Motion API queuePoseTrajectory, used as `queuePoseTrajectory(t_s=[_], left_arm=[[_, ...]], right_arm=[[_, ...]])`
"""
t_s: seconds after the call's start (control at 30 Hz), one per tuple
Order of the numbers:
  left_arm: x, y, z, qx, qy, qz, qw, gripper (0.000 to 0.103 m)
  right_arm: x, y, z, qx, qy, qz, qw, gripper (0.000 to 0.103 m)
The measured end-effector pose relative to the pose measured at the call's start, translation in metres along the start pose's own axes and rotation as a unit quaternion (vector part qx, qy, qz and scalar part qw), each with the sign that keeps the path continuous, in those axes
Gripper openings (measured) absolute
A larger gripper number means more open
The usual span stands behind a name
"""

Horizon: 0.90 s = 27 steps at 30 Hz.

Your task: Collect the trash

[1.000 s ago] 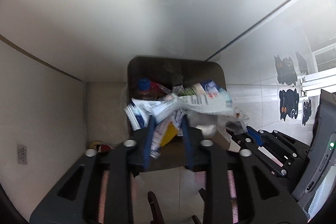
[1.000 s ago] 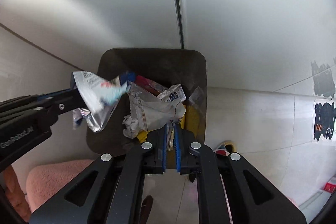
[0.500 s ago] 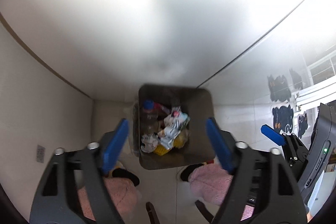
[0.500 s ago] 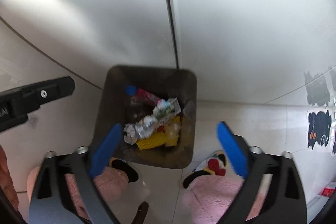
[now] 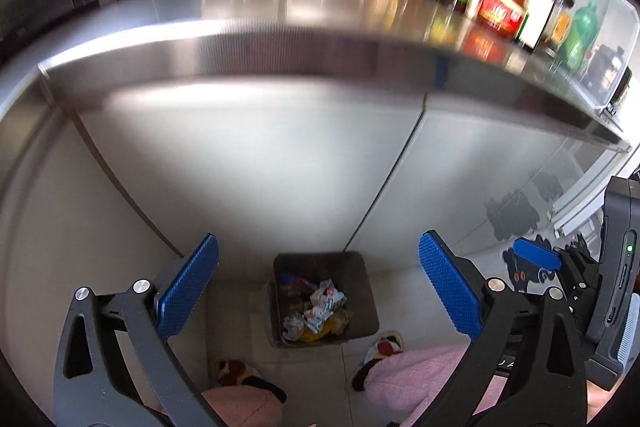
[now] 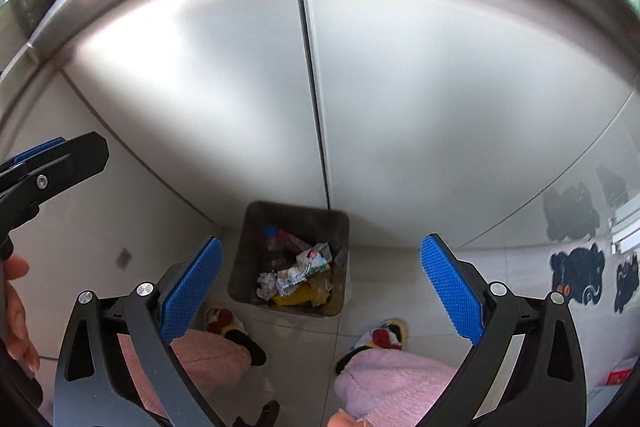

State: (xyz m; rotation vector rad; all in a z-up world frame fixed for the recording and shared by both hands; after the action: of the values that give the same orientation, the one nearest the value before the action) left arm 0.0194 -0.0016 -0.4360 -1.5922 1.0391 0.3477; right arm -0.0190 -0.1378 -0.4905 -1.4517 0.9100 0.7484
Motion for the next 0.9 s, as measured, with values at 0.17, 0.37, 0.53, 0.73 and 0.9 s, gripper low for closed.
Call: queuePoseTrajectory(t_s=[0.17,0.37,0.53,0.73,0.9], left_arm=[[-0.051,-0.028,-0.023,0.012,0.000,-0.036,0.9993,0.095],[-0.117,-0.058,-0.047,0.029,-0.008,-0.097,0.9948,0.095],[-0.166,-0.086,-0.063,0.039,-0.018,-0.135,0.9899,0.095],[-0.206,-0.113,-0.071,0.037,-0.022,-0.166,0.9852,0.095],[-0.227,-0.128,-0.072,0.027,-0.020,-0.180,0.9831,0.095]], right_arm=[[-0.060,-0.025,-0.011,0.008,0.014,-0.044,0.999,0.100],[-0.137,-0.061,-0.029,0.019,0.032,-0.106,0.994,0.100],[-0.190,-0.089,-0.041,0.029,0.046,-0.152,0.987,0.100],[-0.249,-0.122,-0.055,0.036,0.060,-0.203,0.977,0.100],[-0.285,-0.144,-0.063,0.047,0.068,-0.236,0.968,0.100]])
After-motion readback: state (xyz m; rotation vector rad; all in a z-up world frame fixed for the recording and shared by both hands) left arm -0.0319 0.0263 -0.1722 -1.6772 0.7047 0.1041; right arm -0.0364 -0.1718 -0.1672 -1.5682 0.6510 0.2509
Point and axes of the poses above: each gripper's, at about its wrist camera, not at the fingertips, and x roughly the way its jaws point, z to its left, y to its underside, the point moved 8 cm from there along x, roughly the way its jaws point, and after that the axes turned 14 degrees about y, right-handed, at the moved point
